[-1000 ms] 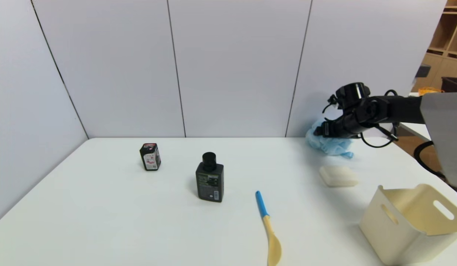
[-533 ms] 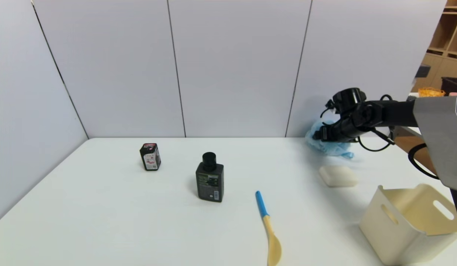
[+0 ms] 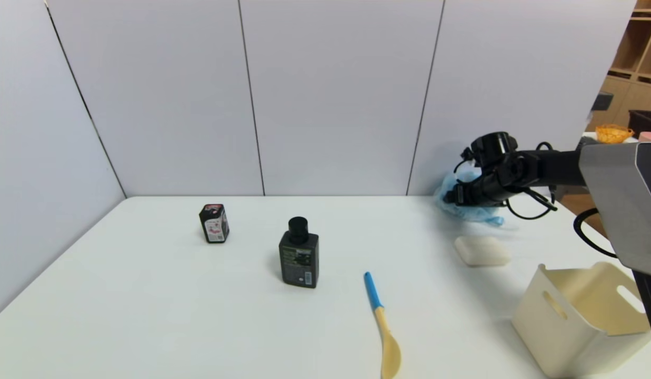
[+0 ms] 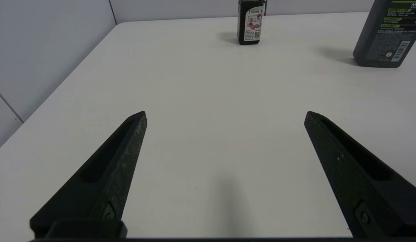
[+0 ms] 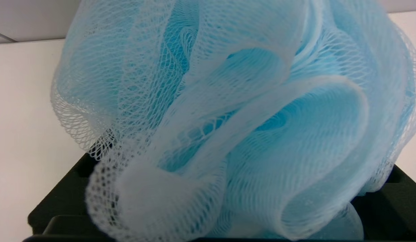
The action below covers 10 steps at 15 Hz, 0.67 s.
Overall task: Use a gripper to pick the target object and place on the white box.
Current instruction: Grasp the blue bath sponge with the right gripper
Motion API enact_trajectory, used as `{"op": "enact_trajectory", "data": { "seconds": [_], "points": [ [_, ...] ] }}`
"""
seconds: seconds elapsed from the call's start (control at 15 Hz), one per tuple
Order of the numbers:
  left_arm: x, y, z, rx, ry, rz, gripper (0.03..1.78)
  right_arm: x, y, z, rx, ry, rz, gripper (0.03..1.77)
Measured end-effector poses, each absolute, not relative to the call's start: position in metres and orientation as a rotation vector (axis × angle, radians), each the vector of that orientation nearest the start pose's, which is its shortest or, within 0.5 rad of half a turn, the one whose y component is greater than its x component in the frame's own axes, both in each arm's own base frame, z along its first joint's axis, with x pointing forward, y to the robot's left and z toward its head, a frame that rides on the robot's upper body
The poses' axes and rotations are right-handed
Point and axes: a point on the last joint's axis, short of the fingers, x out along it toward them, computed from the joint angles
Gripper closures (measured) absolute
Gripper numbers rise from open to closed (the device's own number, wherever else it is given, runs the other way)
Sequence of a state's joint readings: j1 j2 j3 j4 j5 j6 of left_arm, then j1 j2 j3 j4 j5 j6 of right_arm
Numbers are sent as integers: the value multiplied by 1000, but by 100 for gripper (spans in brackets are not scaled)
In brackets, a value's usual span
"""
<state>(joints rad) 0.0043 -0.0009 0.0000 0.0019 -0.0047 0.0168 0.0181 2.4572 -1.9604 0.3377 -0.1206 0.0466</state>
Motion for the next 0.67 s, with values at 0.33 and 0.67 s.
{"op": "enact_trajectory", "data": {
  "seconds": [0.33,0.67],
  "points": [
    [-23,0,75,17,1,-1,12,493,5,90,-49,842,-100,71],
    [-23,0,75,17,1,0,12,493,6,87,-49,845,-99,100]
  ]
}}
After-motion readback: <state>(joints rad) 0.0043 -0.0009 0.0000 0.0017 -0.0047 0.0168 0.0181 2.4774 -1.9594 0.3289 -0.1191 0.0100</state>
